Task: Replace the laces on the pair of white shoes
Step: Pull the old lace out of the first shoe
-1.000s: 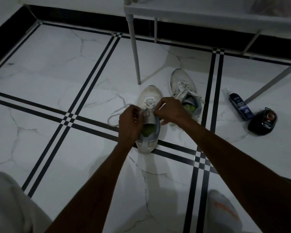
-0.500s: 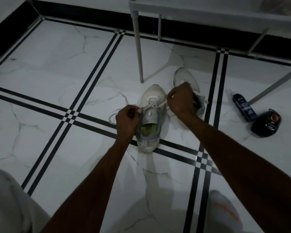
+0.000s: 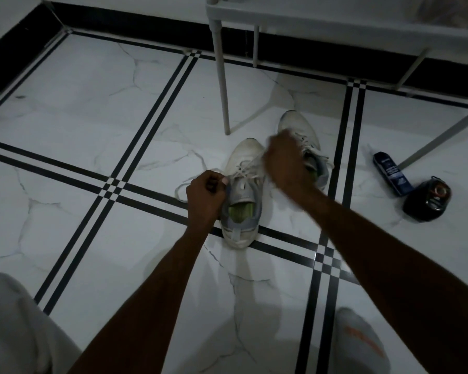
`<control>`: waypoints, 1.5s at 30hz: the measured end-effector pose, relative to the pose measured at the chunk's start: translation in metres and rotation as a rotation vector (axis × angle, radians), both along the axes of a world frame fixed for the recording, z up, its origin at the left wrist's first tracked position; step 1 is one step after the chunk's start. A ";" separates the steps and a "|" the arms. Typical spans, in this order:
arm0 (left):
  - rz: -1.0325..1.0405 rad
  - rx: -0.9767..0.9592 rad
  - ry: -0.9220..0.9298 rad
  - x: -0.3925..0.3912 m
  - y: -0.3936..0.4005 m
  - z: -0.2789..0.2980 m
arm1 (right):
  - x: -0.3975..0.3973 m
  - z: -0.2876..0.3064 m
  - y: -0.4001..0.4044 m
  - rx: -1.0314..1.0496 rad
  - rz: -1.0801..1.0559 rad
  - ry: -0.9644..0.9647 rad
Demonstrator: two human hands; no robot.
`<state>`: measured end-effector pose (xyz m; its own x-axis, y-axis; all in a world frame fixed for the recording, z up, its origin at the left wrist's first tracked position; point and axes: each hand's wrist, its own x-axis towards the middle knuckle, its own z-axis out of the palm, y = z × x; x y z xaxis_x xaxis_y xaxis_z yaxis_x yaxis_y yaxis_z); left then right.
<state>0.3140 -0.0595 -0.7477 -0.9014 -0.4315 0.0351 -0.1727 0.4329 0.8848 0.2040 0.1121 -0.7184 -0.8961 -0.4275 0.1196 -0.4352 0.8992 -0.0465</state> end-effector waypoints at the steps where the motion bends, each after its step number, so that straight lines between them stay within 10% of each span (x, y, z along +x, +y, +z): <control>1: 0.010 -0.010 0.000 0.000 -0.001 0.001 | -0.016 0.004 0.018 0.021 -0.138 0.057; 4: 0.031 -0.009 -0.015 0.000 -0.002 0.001 | -0.035 0.011 0.040 -0.311 -0.378 0.004; 6: 0.044 0.001 -0.018 -0.001 0.000 0.001 | -0.018 0.012 0.011 -0.404 -0.177 -0.112; 14: 0.023 -0.001 -0.030 0.004 -0.001 0.003 | 0.035 -0.007 -0.044 -0.014 0.315 -0.212; 20: 0.076 -0.012 -0.004 0.009 -0.008 -0.002 | -0.038 0.013 0.031 -0.471 -0.430 -0.113; 28: -0.010 -0.167 -0.036 0.004 0.000 0.003 | 0.032 0.014 -0.024 -0.317 -0.170 -0.626; 45: -0.254 -0.686 -0.013 -0.018 0.017 0.003 | 0.030 0.009 -0.012 -0.431 -0.172 -0.644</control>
<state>0.2960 -0.0424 -0.7445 -0.9730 -0.0940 0.2110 -0.0021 0.9170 0.3989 0.2337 0.0998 -0.7092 -0.8946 -0.3105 -0.3214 -0.0605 0.7968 -0.6013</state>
